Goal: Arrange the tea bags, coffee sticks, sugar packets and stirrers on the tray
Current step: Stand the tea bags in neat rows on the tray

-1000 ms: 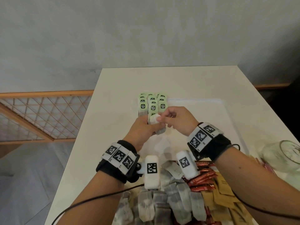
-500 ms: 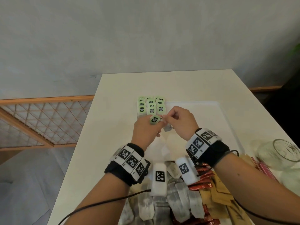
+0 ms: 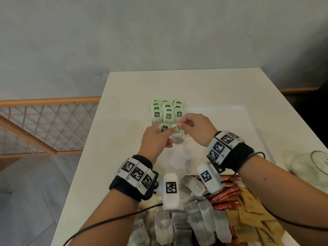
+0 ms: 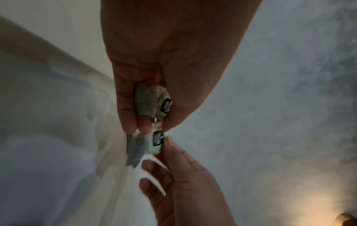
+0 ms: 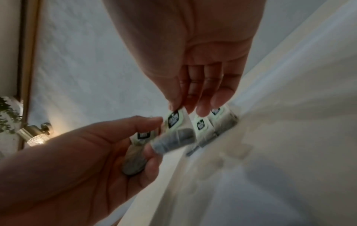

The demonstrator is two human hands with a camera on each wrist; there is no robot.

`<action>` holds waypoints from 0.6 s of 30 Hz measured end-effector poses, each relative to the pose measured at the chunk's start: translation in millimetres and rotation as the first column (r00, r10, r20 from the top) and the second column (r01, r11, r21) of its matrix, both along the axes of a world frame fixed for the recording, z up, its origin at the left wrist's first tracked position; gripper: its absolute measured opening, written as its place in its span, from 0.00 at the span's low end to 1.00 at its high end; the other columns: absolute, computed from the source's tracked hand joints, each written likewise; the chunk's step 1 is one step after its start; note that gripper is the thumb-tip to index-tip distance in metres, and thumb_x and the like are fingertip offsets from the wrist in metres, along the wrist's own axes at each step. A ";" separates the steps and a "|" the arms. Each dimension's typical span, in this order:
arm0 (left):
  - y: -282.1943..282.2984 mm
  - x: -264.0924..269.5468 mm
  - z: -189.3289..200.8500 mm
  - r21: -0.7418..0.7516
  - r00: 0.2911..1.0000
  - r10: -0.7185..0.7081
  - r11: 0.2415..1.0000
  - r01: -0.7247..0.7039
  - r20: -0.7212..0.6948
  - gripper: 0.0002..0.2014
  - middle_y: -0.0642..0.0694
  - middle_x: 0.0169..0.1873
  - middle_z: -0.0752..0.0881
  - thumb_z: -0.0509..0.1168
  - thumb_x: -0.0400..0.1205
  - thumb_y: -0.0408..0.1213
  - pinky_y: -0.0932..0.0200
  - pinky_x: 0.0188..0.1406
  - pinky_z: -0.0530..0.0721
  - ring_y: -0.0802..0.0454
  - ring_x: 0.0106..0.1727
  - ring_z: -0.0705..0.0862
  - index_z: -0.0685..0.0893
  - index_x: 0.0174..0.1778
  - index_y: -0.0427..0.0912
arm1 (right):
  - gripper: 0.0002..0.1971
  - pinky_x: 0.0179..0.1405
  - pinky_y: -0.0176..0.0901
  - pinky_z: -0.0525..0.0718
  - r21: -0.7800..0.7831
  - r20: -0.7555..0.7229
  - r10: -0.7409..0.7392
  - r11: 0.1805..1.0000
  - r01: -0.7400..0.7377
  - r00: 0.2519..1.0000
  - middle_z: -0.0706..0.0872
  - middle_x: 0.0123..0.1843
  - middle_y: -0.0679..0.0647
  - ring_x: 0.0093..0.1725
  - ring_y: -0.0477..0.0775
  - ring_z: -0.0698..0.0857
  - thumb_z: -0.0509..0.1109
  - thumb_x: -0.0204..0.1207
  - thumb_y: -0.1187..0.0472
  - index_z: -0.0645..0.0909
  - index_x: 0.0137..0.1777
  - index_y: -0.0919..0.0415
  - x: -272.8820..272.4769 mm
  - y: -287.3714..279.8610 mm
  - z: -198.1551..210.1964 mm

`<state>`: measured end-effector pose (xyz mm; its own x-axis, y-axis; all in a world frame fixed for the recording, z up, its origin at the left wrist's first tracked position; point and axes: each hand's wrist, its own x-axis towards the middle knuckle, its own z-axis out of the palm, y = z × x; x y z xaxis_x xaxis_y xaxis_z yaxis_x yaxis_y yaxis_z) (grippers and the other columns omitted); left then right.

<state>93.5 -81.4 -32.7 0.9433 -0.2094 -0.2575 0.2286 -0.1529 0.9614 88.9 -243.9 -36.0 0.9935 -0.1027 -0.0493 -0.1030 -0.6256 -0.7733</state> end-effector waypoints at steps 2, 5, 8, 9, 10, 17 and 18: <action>8.1 8.8 -6.1 0.022 0.999 0.034 0.999 -0.033 -0.026 0.04 0.47 0.37 0.89 0.66 0.83 0.35 0.52 0.43 0.91 0.53 0.32 0.85 0.86 0.50 0.43 | 0.05 0.32 0.30 0.76 0.002 -0.082 0.018 1.000 -0.018 0.996 0.86 0.38 0.46 0.35 0.46 0.86 0.71 0.80 0.56 0.82 0.42 0.51 7.9 2.6 -9.9; 18.9 21.0 -14.6 0.040 0.989 0.127 0.991 -0.125 -0.069 0.11 0.40 0.47 0.88 0.55 0.88 0.36 0.50 0.47 0.90 0.49 0.37 0.86 0.78 0.60 0.35 | 0.04 0.32 0.31 0.80 -0.045 -0.162 0.019 0.999 -0.026 0.987 0.85 0.36 0.46 0.36 0.47 0.86 0.72 0.79 0.58 0.85 0.44 0.55 23.9 6.8 -19.0; 26.3 29.0 -17.4 0.062 0.984 0.174 0.983 -0.172 -0.038 0.13 0.39 0.49 0.87 0.51 0.89 0.35 0.49 0.50 0.89 0.48 0.40 0.86 0.77 0.59 0.34 | 0.06 0.41 0.41 0.85 -0.135 -0.112 0.038 0.989 -0.053 0.993 0.86 0.36 0.48 0.38 0.49 0.84 0.72 0.78 0.60 0.88 0.47 0.61 43.8 14.6 -15.2; 28.6 31.5 -17.9 0.067 0.982 0.188 0.980 -0.186 -0.029 0.12 0.40 0.49 0.87 0.51 0.89 0.35 0.50 0.50 0.89 0.48 0.41 0.87 0.78 0.58 0.34 | 0.07 0.40 0.40 0.85 -0.161 -0.083 0.044 0.985 -0.057 0.996 0.86 0.37 0.48 0.37 0.48 0.83 0.71 0.78 0.60 0.89 0.47 0.62 50.5 18.3 -13.1; 30.9 33.9 -18.1 0.069 0.980 0.199 0.978 -0.197 -0.024 0.11 0.41 0.49 0.87 0.52 0.89 0.35 0.51 0.49 0.90 0.47 0.42 0.88 0.79 0.55 0.36 | 0.07 0.36 0.36 0.84 -0.181 -0.056 0.050 0.982 -0.059 0.997 0.88 0.40 0.49 0.34 0.45 0.81 0.71 0.78 0.60 0.89 0.47 0.62 56.7 22.4 -11.1; 41.8 44.1 -26.0 0.122 0.976 0.215 0.969 -0.215 0.014 0.12 0.35 0.43 0.87 0.57 0.85 0.33 0.48 0.45 0.92 0.35 0.48 0.90 0.82 0.50 0.27 | 0.09 0.48 0.44 0.87 -0.217 -0.014 0.050 0.975 -0.052 0.999 0.90 0.45 0.51 0.44 0.49 0.86 0.67 0.79 0.65 0.90 0.47 0.65 81.0 42.9 -9.0; 42.8 43.3 -25.5 0.120 0.978 0.210 0.970 -0.210 0.011 0.12 0.36 0.40 0.87 0.57 0.85 0.32 0.48 0.44 0.92 0.35 0.49 0.90 0.83 0.49 0.27 | 0.09 0.52 0.46 0.86 -0.230 -0.014 0.046 0.972 -0.048 0.999 0.91 0.46 0.52 0.48 0.51 0.87 0.67 0.79 0.65 0.90 0.47 0.65 82.6 43.4 -8.8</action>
<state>136.8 -38.6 -58.3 0.9623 0.0261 -0.2707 0.2699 -0.2153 0.9385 171.4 -200.5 -44.9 0.9971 -0.0652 -0.0385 -0.0752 -0.7910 -0.6072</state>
